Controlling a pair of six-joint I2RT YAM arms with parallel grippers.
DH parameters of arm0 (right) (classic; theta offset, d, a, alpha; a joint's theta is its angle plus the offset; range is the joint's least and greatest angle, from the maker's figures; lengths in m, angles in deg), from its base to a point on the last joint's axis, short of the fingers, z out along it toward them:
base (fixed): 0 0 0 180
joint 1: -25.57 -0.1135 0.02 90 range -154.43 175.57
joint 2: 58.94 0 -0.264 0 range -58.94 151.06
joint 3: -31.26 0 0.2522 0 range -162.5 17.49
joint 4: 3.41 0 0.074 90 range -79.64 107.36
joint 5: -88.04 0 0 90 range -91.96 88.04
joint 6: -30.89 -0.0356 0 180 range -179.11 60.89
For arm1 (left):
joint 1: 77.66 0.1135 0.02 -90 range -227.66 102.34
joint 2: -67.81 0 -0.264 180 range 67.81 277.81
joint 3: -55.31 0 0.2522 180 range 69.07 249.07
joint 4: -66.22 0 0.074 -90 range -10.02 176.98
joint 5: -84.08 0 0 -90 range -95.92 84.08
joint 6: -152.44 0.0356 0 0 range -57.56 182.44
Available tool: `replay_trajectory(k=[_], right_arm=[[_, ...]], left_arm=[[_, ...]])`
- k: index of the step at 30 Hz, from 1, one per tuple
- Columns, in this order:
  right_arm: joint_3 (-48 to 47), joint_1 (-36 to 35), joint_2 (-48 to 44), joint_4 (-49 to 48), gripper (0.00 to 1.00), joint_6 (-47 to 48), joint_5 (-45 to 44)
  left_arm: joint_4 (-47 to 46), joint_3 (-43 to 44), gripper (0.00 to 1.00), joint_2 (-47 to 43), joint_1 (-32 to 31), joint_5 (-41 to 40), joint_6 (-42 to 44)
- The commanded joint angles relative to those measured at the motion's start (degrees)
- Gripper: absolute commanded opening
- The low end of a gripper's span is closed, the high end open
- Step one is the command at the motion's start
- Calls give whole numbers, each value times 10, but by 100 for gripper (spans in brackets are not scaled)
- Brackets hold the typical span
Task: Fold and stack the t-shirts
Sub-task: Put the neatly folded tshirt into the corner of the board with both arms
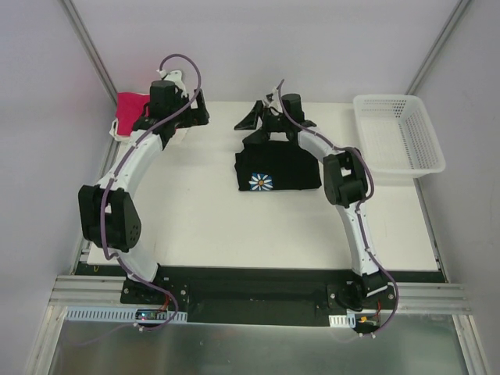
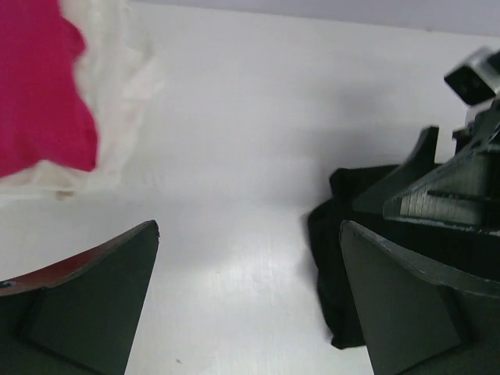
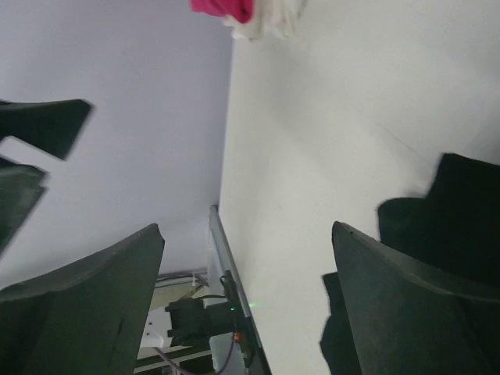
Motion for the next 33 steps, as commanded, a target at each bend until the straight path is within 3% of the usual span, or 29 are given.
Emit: replay_trajectory(k=[1, 3, 9, 21, 27, 33], right_arm=[[-46, -3, -55, 110, 94, 161, -14], [-20, -3, -89, 169, 96, 245, -67], [15, 14, -231, 252, 96, 338, -107], [227, 81, -509, 231, 96, 367, -111], [325, 108, -561, 193, 96, 344, -93], [367, 117, -572, 172, 95, 331, -76]], left_arm=[[-35, -19, 99, -81, 6, -156, 69], [-50, -30, 99, -85, 6, -189, 87], [-50, -16, 99, -27, 14, -214, 132], [24, 157, 99, 187, 72, -194, 139], [35, 231, 99, 236, 131, -109, 54], [42, 320, 99, 301, 155, -88, 66]])
